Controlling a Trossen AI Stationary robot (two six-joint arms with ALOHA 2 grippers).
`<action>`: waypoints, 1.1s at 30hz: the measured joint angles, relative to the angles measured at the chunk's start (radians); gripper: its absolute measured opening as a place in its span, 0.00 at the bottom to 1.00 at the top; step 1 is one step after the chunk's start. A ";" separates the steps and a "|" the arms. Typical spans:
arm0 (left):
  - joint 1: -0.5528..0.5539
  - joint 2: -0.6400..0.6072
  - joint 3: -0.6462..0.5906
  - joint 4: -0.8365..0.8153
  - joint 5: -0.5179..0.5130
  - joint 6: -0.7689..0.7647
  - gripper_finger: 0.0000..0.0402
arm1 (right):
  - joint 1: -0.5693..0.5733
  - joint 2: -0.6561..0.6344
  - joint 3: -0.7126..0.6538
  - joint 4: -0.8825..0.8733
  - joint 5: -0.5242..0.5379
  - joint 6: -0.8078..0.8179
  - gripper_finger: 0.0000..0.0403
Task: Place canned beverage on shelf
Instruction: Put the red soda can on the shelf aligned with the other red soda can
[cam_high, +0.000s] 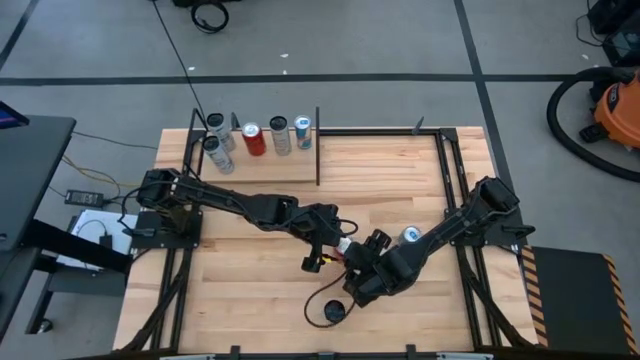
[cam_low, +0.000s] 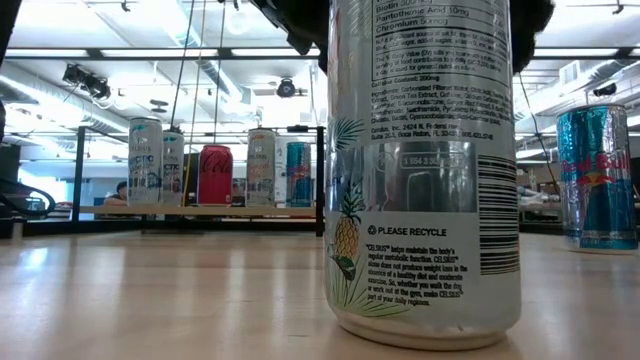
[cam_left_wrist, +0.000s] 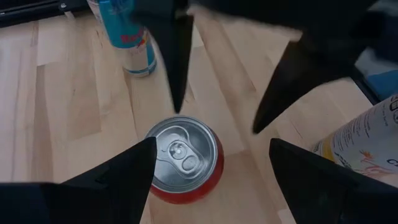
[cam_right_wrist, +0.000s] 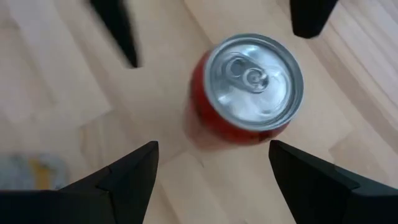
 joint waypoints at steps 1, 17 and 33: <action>0.000 0.000 0.000 0.000 0.000 0.000 0.78 | 0.009 0.000 0.015 -0.020 0.000 0.000 0.78; 0.000 0.005 0.000 0.018 0.000 -0.012 0.78 | 0.138 -0.001 0.187 -0.473 0.103 0.236 0.78; 0.063 0.056 0.001 0.050 0.042 -0.091 0.78 | 0.156 -0.001 0.188 -0.530 0.135 0.308 0.78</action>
